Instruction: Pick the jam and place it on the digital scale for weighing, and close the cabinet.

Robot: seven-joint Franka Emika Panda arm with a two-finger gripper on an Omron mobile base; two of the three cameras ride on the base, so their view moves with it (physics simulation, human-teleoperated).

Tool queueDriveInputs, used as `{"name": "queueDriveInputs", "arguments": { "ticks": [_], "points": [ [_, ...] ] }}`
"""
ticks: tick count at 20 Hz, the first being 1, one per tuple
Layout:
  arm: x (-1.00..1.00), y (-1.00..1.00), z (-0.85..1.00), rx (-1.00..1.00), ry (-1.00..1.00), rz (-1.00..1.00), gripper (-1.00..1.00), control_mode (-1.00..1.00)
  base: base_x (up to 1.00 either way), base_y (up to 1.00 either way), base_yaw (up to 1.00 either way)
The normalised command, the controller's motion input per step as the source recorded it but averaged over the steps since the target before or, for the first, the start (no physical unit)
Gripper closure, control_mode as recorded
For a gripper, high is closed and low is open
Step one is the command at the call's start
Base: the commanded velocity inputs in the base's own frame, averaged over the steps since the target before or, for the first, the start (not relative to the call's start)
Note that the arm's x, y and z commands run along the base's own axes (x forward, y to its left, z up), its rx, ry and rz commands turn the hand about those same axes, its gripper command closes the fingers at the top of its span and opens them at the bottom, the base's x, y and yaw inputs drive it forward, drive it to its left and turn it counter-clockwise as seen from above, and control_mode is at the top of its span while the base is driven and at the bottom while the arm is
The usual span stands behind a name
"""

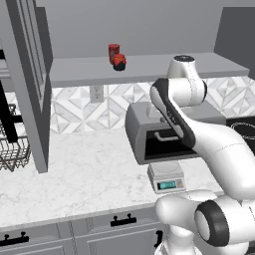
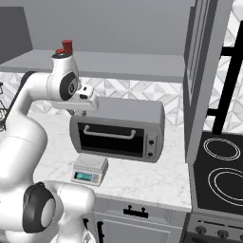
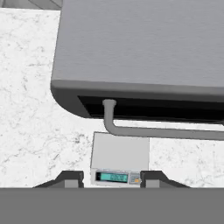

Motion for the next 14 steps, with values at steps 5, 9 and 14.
{"name": "queueDriveInputs", "arguments": {
  "ticks": [5,9,14],
  "points": [
    [-0.19,0.07,0.00,0.00,0.00,0.01,-1.00,-1.00,0.00,0.00,0.00],
    [-0.36,0.21,0.02,0.00,-0.09,0.00,-1.00,-1.00,0.00,0.00,0.00],
    [-0.22,0.15,0.30,0.00,-0.06,0.00,-1.00,-1.00,0.00,0.00,0.00]
  ]
}}
